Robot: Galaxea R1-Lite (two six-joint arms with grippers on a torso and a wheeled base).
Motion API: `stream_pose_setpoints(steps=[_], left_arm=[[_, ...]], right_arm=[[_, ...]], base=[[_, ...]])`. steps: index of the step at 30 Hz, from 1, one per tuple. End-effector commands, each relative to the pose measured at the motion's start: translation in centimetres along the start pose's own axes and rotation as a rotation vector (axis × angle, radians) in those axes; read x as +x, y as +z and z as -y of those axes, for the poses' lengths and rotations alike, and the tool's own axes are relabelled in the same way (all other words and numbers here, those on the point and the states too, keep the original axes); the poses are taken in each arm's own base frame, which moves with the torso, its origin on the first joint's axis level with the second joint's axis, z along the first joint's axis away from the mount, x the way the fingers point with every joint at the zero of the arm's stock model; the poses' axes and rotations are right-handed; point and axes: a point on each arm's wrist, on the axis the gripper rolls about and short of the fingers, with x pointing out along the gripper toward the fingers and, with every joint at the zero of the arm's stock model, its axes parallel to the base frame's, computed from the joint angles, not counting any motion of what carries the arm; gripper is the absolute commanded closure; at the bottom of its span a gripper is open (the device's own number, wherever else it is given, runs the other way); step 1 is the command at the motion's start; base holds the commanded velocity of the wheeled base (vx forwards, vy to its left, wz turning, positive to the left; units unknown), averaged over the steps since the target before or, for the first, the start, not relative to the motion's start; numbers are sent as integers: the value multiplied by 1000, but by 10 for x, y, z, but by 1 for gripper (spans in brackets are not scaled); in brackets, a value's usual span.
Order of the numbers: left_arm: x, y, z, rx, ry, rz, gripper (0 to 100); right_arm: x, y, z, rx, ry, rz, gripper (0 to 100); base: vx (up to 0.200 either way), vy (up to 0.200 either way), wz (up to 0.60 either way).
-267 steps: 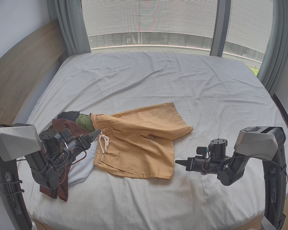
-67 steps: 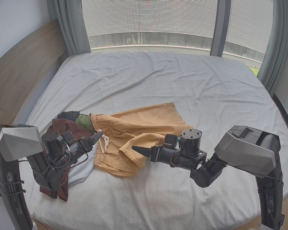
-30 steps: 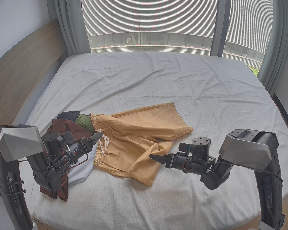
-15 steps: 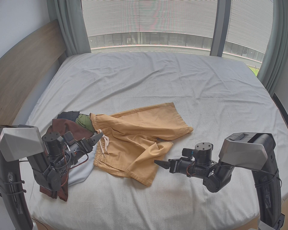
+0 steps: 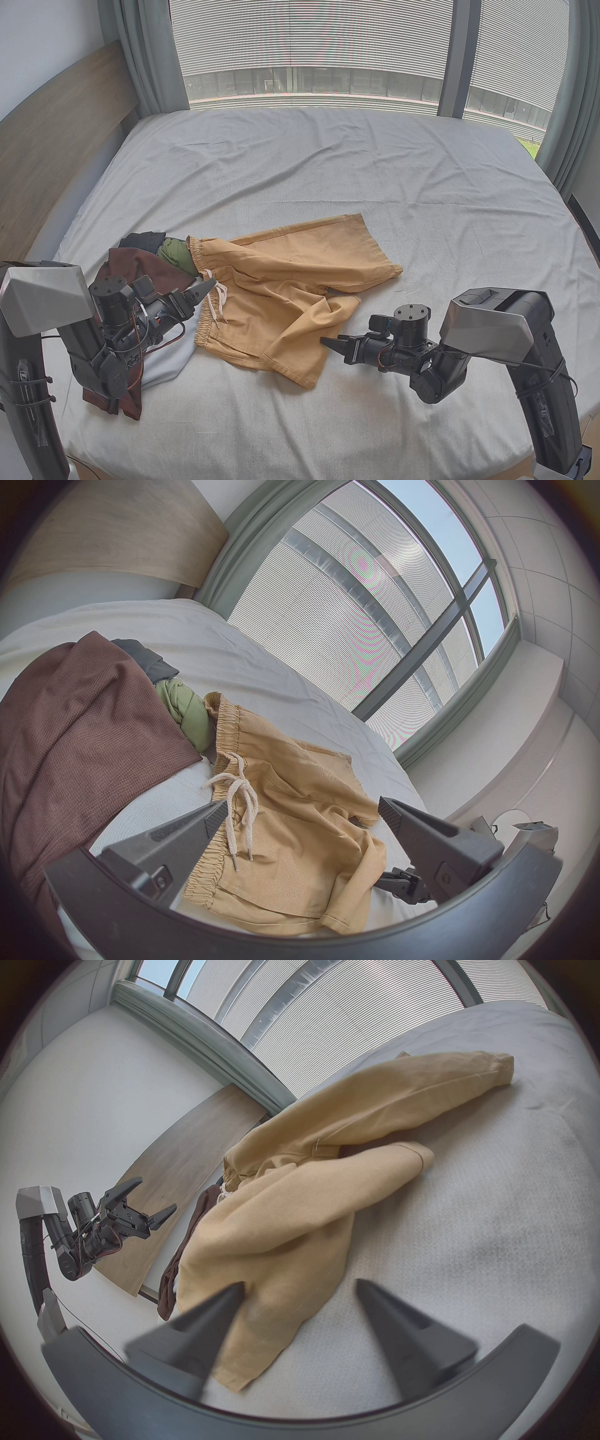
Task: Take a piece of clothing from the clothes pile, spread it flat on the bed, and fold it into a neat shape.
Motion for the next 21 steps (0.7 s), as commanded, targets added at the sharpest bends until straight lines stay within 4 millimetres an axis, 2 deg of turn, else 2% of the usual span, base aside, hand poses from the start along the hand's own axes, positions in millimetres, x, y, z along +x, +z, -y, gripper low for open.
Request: stream_pose_setpoints(steps=[1, 6, 10, 11, 12, 21], left_arm=[[0, 0, -1, -1, 1, -1, 0], [0, 0, -1, -1, 1, -1, 0], [0, 0, 0, 0, 0, 0, 0], [0, 0, 0, 0, 0, 0, 0], [0, 0, 0, 0, 0, 0, 0], [0, 1, 1, 1, -2, 4, 0]], right_arm=[[-1, 4, -3, -7, 7, 9, 100], [-18, 27, -21, -55, 19, 41, 100], [-45, 46, -39, -102, 17, 58, 100], [-45, 46, -39, -102, 17, 58, 100], [-56, 49, -44, -111, 2, 35, 100], [-97, 81, -43, -116, -99, 16, 100]], base=[[0, 0, 0], [0, 0, 0], [0, 0, 0], [0, 0, 0], [0, 0, 0], [0, 0, 0]])
